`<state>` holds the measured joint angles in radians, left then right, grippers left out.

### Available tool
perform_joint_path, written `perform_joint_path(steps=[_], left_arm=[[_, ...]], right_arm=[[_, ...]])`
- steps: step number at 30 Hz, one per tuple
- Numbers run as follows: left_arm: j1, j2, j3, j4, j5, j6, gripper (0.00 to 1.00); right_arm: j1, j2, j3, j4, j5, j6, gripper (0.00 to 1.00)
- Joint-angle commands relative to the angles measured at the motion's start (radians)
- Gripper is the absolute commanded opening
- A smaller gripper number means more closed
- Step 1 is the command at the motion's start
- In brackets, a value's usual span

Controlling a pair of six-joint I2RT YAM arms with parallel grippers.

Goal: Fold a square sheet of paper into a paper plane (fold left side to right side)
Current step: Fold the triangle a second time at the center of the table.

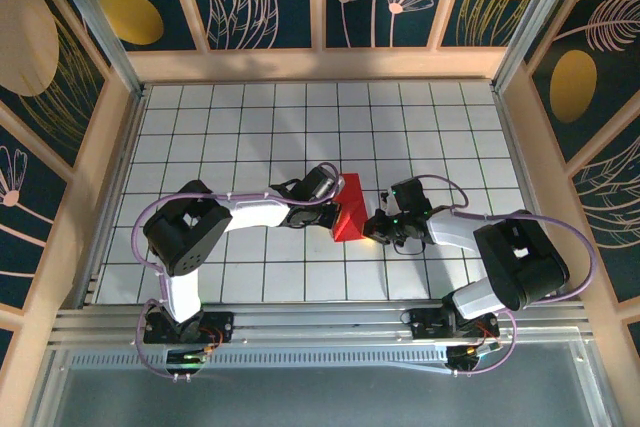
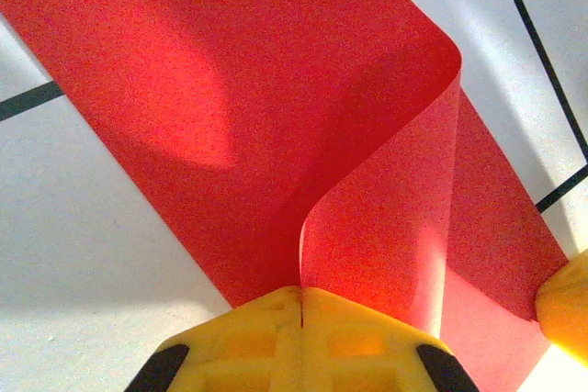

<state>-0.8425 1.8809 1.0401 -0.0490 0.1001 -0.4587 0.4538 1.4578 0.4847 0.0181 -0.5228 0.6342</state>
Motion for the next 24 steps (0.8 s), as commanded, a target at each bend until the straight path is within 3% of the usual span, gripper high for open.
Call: perform_joint_path(steps=[1, 15, 24], left_arm=[[0.008, 0.021, 0.018, -0.022, -0.018, 0.017, 0.00], [0.008, 0.048, 0.024, -0.018, -0.008, 0.023, 0.00], [0.009, 0.052, 0.011, -0.024, -0.003, 0.027, 0.00]], right_arm=[[0.008, 0.023, 0.006, -0.053, 0.043, -0.013, 0.00], [0.007, 0.026, 0.013, -0.054, 0.038, -0.013, 0.00], [-0.008, -0.059, 0.041, 0.005, -0.051, 0.027, 0.00]])
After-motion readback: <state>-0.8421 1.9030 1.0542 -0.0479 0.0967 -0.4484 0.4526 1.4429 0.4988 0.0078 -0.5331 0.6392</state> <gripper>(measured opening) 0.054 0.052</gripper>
